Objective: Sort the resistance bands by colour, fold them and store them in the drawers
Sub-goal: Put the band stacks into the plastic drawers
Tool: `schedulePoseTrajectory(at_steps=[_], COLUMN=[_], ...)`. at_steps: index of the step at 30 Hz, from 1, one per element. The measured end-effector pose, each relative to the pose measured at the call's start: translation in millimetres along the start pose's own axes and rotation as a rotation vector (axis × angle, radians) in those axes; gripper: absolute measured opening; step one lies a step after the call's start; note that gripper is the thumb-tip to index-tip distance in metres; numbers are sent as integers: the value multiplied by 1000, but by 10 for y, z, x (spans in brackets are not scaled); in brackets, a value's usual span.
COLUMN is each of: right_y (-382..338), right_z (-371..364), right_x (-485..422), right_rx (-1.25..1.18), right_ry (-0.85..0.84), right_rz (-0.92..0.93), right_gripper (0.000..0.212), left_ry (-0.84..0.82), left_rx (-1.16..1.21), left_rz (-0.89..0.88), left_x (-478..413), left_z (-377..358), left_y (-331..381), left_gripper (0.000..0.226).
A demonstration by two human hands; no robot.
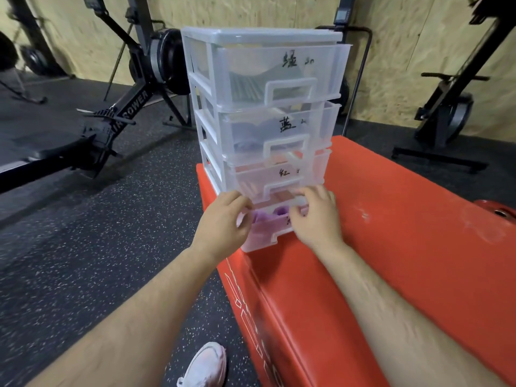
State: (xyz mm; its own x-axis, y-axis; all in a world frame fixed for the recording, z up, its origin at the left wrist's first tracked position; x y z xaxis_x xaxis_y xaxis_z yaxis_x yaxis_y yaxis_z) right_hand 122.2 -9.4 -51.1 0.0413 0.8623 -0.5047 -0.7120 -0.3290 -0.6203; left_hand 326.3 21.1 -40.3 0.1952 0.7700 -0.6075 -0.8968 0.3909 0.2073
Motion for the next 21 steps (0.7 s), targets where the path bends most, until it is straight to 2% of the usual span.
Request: schedulePoseTrajectory(at_steps=[1,3,6,7,8,11,16,21], right_y=[-71,-218,-329,-330,-323,-339,-397,-332], right_z=[-1,-128,-460,-546,-616,-761,-987,-1208], right_x=[134,444,815,872,893,815,584,431], right_rx=[-47,-72,27,52,62,96,159,151], right_ry=[60,51,-126,-176,-214,-320,-390,-427], right_rz=[23,58,36,10,-13,-52,-76,-112], right_gripper=[23,15,36,44,50,64,68,80], left_ry=[48,78,-130,-177,-182,-102,-90,-10], left_rx=[63,161,406,487,562,678,861,706], left_rz=[96,279,523,576,613,652,645,667], left_x=[41,142,257,273,263,168,73,12], left_z=[62,104,-73,-132,-163,-193,-417,-546], left_y=[-75,-242,-423,-430,-422,-434,-432,-649], left_gripper=[11,27,83,96,99,69,55,33])
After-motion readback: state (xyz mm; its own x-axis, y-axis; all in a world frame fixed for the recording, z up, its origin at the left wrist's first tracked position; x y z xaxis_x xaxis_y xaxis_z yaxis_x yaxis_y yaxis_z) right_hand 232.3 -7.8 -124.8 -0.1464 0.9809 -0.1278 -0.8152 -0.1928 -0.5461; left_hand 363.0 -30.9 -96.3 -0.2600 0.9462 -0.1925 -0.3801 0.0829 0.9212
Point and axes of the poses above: each hand's wrist, its own x-axis away from the middle knuckle, its own z-axis out of the back of the hand, y = z × x, the point moved 6 cm from there along -x, towards the middle knuckle, and after that the axes turned 8 degrees about -x, right-handed, at the moved point
